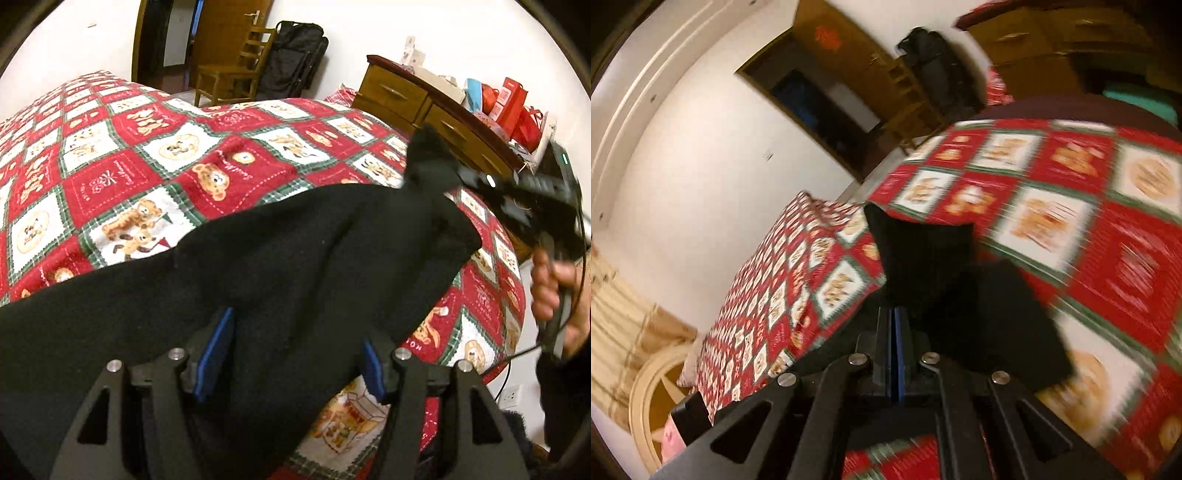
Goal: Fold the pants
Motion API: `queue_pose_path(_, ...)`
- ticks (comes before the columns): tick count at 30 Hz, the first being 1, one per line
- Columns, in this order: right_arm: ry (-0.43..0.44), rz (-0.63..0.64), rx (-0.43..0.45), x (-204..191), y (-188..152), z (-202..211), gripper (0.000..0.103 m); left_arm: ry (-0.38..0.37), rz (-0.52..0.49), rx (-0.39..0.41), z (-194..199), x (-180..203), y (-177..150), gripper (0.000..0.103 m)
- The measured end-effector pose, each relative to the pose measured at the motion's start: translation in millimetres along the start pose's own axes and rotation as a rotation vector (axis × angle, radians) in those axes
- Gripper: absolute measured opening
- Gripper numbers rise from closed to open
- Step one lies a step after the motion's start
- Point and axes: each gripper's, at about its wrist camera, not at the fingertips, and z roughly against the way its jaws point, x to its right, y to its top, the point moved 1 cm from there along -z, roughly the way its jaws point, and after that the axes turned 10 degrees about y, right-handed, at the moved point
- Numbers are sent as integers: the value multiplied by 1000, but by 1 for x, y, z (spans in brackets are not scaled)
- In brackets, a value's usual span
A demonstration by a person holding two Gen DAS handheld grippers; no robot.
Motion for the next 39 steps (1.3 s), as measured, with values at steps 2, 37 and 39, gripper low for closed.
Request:
queue_pose_path(2, 13, -46, -6, 12, -12, 8, 2, -1, -6, -1, -2, 1, 2, 65)
queue_pose_path(37, -359, 387, -117, -2, 2, 9, 12, 321, 359, 205, 82, -145, 1, 68)
queue_pose_path(39, -343, 404, -46, -11, 12, 30, 12, 350, 369, 212, 85, -152, -2, 68)
